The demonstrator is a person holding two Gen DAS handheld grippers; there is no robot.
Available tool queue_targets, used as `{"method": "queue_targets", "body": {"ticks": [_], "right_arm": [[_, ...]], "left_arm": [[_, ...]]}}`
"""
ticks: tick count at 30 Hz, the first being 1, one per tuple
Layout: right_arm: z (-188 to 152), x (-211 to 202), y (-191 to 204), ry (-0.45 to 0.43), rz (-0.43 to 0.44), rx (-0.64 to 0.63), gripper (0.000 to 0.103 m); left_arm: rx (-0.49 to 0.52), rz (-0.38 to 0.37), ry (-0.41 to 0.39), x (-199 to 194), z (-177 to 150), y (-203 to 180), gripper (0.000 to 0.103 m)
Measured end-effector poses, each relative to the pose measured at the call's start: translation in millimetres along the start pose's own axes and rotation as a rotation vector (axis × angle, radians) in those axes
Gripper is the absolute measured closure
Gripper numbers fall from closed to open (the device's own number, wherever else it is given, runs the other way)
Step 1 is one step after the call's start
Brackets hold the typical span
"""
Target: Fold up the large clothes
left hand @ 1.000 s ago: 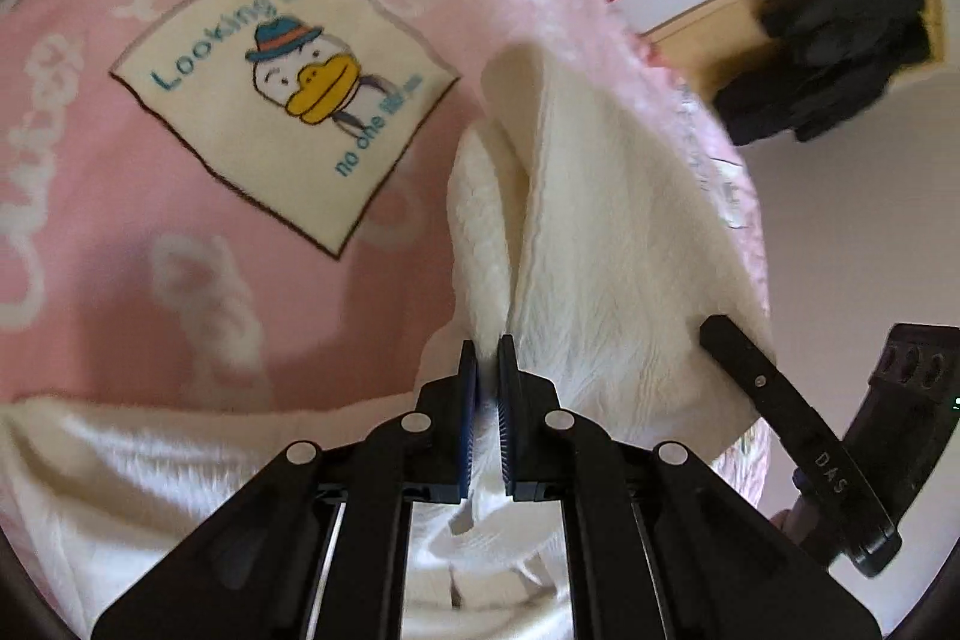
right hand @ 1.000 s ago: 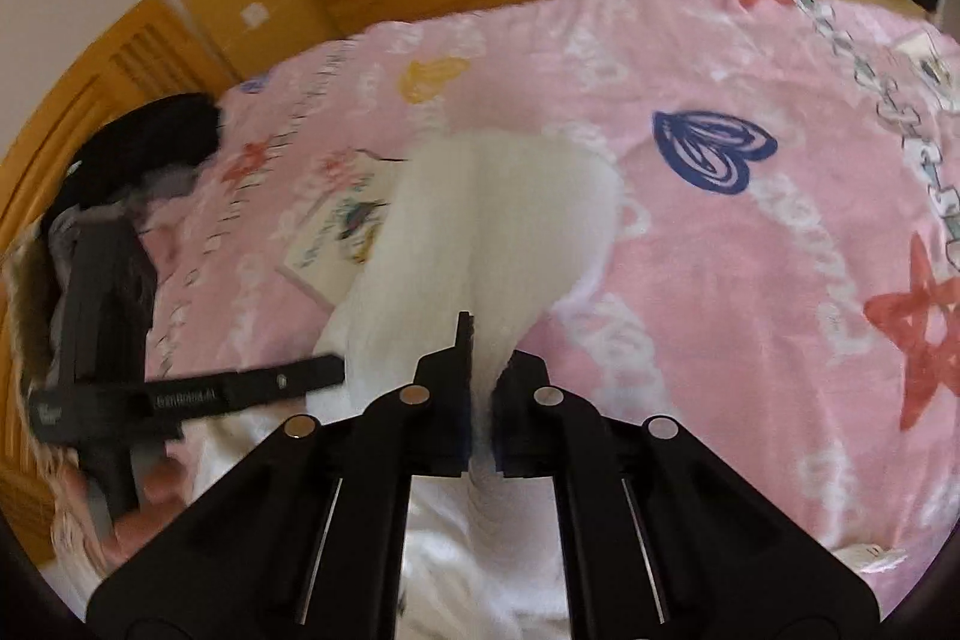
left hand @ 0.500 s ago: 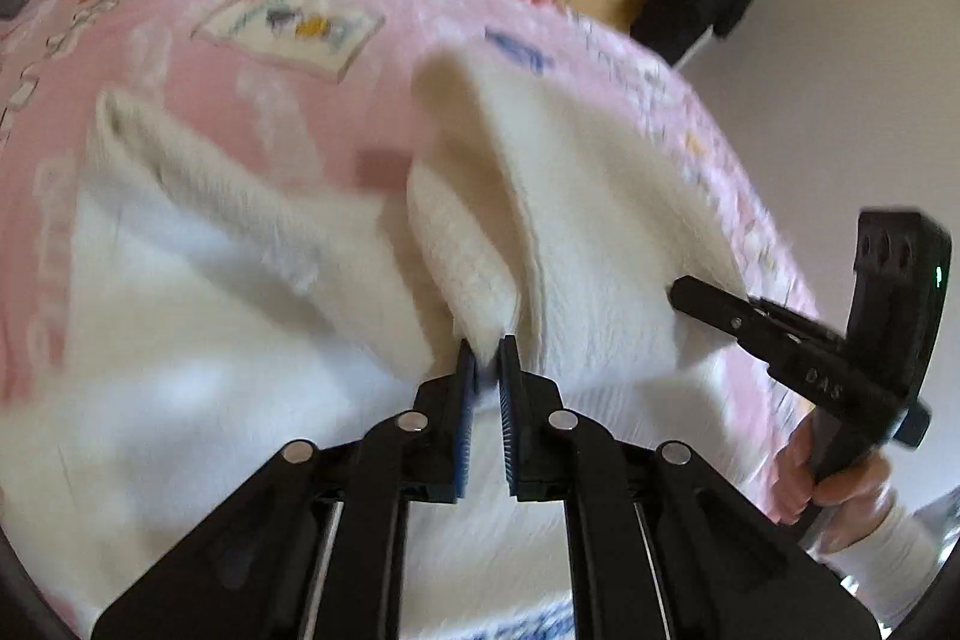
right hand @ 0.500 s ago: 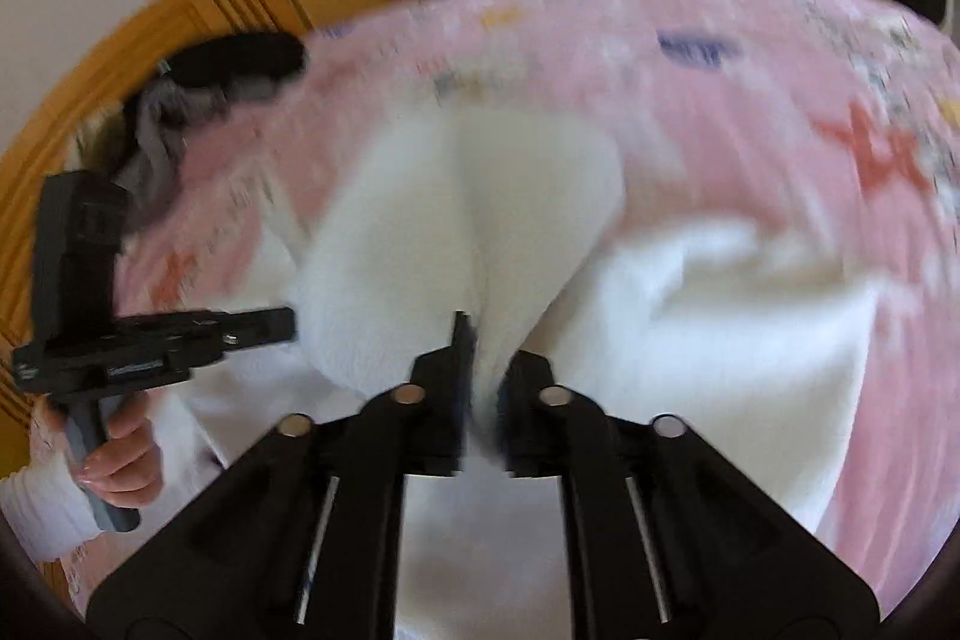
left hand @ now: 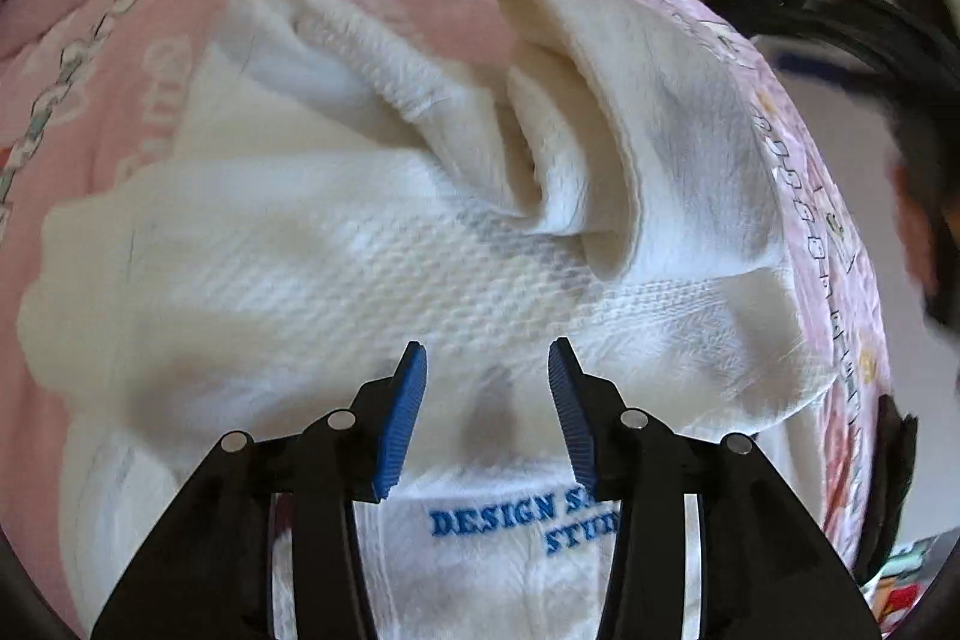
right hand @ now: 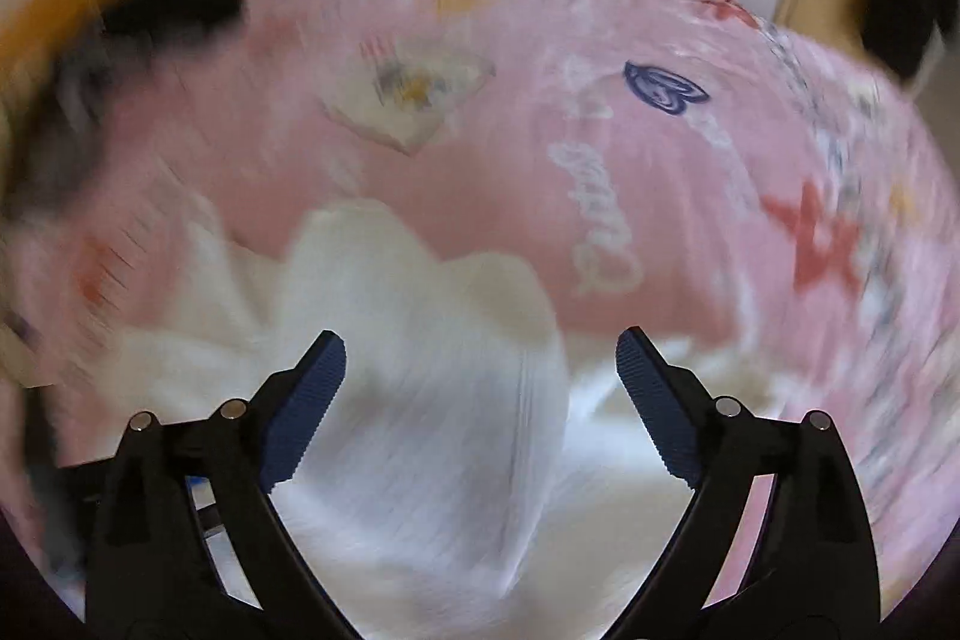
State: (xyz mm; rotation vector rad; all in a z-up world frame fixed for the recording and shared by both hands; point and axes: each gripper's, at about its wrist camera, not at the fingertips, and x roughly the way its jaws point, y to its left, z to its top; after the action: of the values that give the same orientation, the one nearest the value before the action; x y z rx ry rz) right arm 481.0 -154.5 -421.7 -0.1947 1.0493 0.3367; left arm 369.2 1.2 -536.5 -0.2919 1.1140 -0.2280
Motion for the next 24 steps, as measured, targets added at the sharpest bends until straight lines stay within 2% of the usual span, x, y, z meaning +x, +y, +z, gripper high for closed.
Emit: {"method": "queue_targets", "body": {"ticks": [1,3,5,6,7,8,10,11,12,15,19,24], "right_arm": [[20,21,13,0.059,-0.061,-0.070,0.013],[42,61,36,0.191,-0.113,-0.191,0.013],[46,93,45,0.303,-0.143,-0.234,0.014],[47,104,48,0.331,-0.136,-0.244,0.015],[46,109,48,0.341,-0.119,-0.247,0.035],[44,114,49,0.366,-0.076,-0.240,0.065],[37,115,51,0.416,-0.042,-0.257,0.085],[36,114,55,0.413,-0.051,-0.305,0.092],[36,113,57,0.415,-0.047,-0.334,0.094],[48,93,51,0.368,-0.030,-0.374,0.096],[93,65,36,0.265,-0.069,-0.384,0.097],[152,1,30,-0.037,-0.184,-0.412,0.100]], "left_arm": [[-0.004,0.001,0.002,-3,-2,0,0.062],[-0.003,0.009,-0.001,-12,-5,-3,0.058],[0.002,0.028,-0.003,-19,-5,-6,0.056],[0.001,0.040,0.000,-21,-5,-8,0.056],[-0.007,0.047,0.007,-23,-3,-7,0.056],[-0.015,0.052,0.015,-25,-3,-7,0.056],[-0.041,0.066,0.031,-31,2,-5,0.056],[-0.048,0.071,0.039,-34,5,-6,0.056],[-0.052,0.081,0.045,-36,9,-6,0.055],[-0.074,0.124,0.058,-45,25,-5,0.055],[-0.135,0.133,0.052,-62,53,-3,0.050],[-0.146,0.135,-0.006,-69,86,-11,0.048]]}}
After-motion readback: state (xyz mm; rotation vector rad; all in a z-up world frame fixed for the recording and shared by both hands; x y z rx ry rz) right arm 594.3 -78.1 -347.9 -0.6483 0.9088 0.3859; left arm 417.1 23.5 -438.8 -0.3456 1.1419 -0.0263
